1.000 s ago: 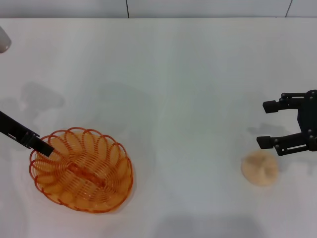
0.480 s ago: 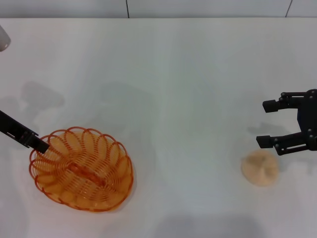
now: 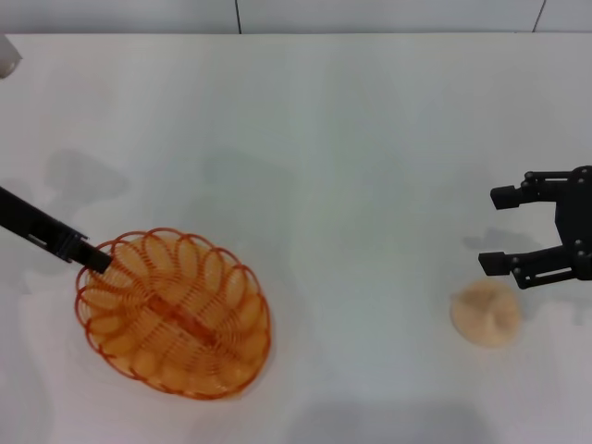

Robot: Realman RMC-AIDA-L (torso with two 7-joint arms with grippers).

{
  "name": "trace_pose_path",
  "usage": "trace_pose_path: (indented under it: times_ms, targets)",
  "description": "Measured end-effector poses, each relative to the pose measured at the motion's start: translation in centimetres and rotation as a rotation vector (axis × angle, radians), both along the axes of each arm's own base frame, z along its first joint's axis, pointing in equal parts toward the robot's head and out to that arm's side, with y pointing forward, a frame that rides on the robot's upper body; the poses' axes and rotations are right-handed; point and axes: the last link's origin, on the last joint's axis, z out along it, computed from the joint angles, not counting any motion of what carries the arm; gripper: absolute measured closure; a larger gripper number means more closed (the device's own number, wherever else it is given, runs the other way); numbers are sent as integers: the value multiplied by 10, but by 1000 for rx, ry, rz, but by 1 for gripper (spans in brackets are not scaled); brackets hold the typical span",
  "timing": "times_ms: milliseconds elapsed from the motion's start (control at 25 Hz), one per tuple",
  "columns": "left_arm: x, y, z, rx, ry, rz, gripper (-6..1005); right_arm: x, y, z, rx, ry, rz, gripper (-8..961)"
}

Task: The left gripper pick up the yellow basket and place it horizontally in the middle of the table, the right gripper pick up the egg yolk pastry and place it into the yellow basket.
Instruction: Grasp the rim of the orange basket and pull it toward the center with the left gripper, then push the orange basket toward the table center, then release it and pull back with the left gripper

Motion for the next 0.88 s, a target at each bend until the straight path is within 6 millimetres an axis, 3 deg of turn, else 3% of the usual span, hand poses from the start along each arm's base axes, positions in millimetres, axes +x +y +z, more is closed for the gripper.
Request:
trace_pose_path:
  times_ms: [880]
  targets:
    - [34, 26, 1, 163, -99, 223, 941, -1, 2, 2, 10, -3, 4, 98]
